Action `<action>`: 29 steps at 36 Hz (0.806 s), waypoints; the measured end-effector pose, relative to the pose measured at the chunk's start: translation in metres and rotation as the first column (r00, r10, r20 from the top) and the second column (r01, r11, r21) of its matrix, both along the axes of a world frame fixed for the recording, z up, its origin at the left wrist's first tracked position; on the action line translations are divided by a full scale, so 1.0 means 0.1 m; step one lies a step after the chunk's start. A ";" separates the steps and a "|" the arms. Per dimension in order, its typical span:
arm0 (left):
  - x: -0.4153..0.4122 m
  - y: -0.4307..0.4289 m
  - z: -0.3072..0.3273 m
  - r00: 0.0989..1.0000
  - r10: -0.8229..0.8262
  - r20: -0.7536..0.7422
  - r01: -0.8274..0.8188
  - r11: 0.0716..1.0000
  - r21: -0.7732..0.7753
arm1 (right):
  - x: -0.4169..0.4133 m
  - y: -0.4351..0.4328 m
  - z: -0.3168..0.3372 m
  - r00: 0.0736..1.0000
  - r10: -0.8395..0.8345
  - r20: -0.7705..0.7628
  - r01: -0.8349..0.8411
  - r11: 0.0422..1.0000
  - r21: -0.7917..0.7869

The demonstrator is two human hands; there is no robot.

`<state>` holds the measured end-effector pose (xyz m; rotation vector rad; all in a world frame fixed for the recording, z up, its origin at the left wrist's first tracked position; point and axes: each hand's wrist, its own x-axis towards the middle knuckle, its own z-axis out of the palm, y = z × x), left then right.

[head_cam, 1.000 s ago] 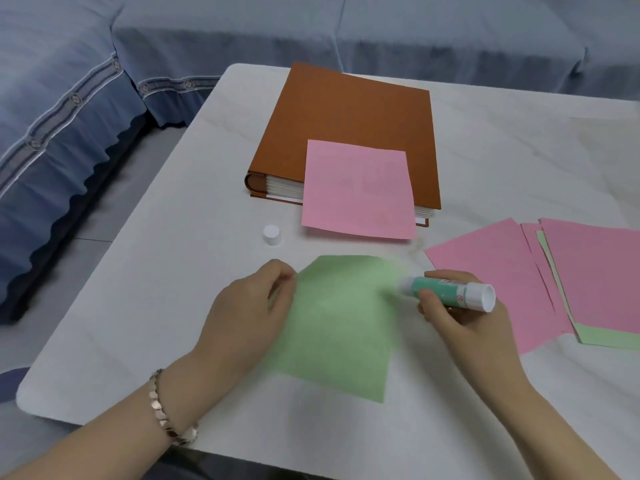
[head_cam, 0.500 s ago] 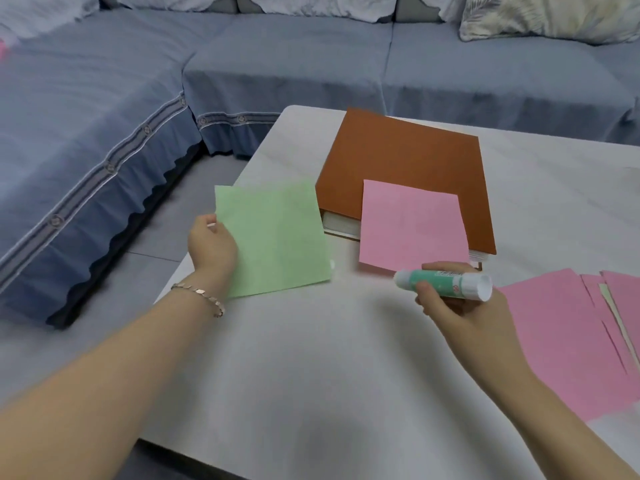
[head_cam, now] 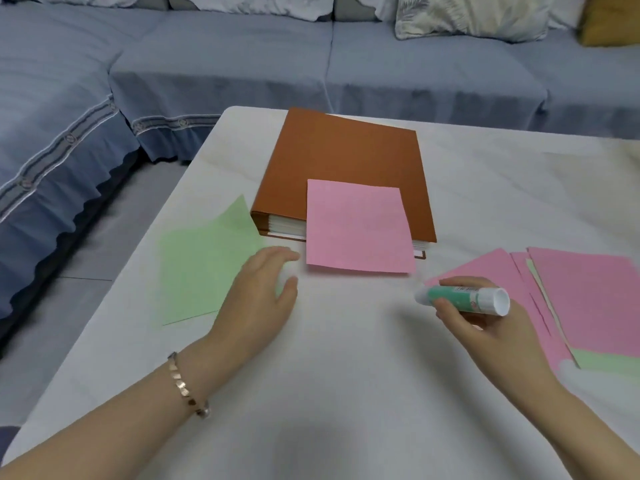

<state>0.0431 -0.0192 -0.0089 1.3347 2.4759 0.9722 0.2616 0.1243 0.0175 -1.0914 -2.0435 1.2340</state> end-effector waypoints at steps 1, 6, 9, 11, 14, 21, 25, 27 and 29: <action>0.13 0.08 -0.01 0.998 -0.069 0.008 0.069 0.997 -0.014 | 0.08 0.04 0.00 1.000 -0.021 0.009 0.021 1.000 0.010; 0.75 0.54 -0.16 0.918 -0.391 -0.064 0.381 0.915 -0.133 | 0.52 0.21 0.07 0.990 -0.141 0.024 0.141 0.990 -0.006; 1.08 0.80 -0.34 0.847 -0.506 -0.163 0.474 0.858 -0.196 | 0.73 0.29 0.09 0.979 -0.199 0.041 0.199 0.980 -0.007; 1.26 0.94 -0.41 0.818 -0.551 -0.162 0.494 0.819 -0.292 | 0.83 0.32 0.10 0.970 -0.235 0.055 0.236 0.972 -0.013; 1.42 1.11 -0.49 0.781 -0.604 -0.158 0.483 0.745 -0.461 | 0.93 0.34 0.08 0.966 -0.250 0.058 0.252 0.968 -0.019; 1.25 0.97 -0.49 0.767 -0.620 -0.165 0.469 0.718 -0.515 | 0.94 0.36 0.03 0.970 -0.235 0.059 0.238 0.971 -0.039; 0.98 0.70 -0.48 0.799 -0.574 -0.179 0.461 0.776 -0.431 | 0.84 0.32 -0.03 0.979 -0.204 0.014 0.205 0.976 -0.073; 0.85 0.55 -0.49 0.820 -0.542 -0.184 0.473 0.823 -0.316 | 0.77 0.28 -0.05 0.983 -0.186 0.012 0.186 0.979 -0.087; 0.73 0.37 -0.57 0.855 -0.507 -0.112 0.470 0.847 -0.248 | 0.70 0.24 -0.09 0.987 -0.158 0.033 0.160 0.983 -0.085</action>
